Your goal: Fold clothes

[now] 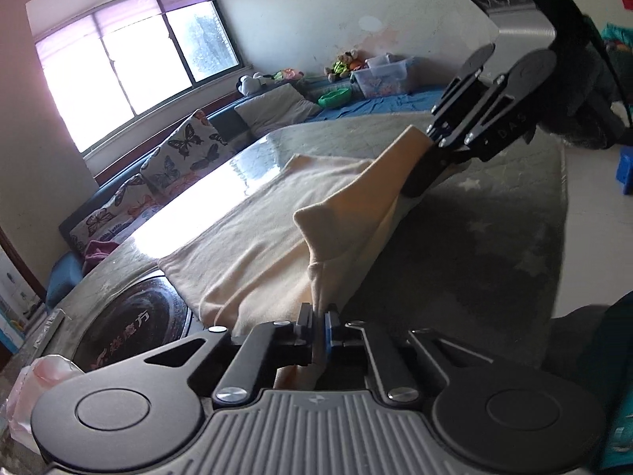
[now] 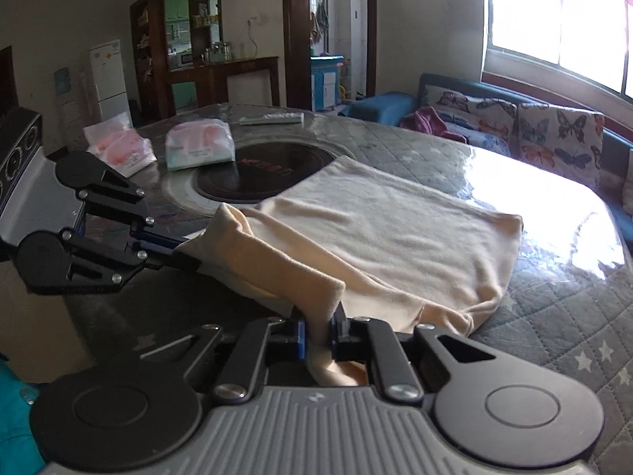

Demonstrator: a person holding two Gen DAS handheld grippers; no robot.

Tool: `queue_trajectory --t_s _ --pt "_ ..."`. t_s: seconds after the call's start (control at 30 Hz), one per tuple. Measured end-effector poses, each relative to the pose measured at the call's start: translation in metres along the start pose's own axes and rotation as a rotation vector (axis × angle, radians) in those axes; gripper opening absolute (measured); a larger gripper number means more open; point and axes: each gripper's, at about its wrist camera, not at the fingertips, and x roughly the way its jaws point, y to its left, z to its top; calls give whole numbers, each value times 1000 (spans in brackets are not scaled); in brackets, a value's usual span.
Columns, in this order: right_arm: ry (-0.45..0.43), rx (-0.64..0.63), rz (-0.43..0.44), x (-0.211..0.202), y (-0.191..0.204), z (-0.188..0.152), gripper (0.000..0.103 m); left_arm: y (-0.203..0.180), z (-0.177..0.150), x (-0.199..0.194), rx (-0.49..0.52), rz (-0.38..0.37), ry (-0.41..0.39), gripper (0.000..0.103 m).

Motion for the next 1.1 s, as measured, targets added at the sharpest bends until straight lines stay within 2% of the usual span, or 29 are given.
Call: queue_trajectory --t_s 0.3,0.47,0.73,0.93,1.1 --pt "48 -1 82 -77 32 -7 10 -7 3 -77 -103 -91 -46 6" --pt "34 5 78 -82 26 9 10 -1 21 -67 -87 -50 -59 6" --pt "42 77 33 -47 -30 53 10 44 67 -3 -123 25 -65 6" --pt "78 129 -32 8 -80 74 10 71 82 82 -174 60 27 6" --pt "123 200 -113 67 -107 58 14 80 71 140 -238 100 116 9"
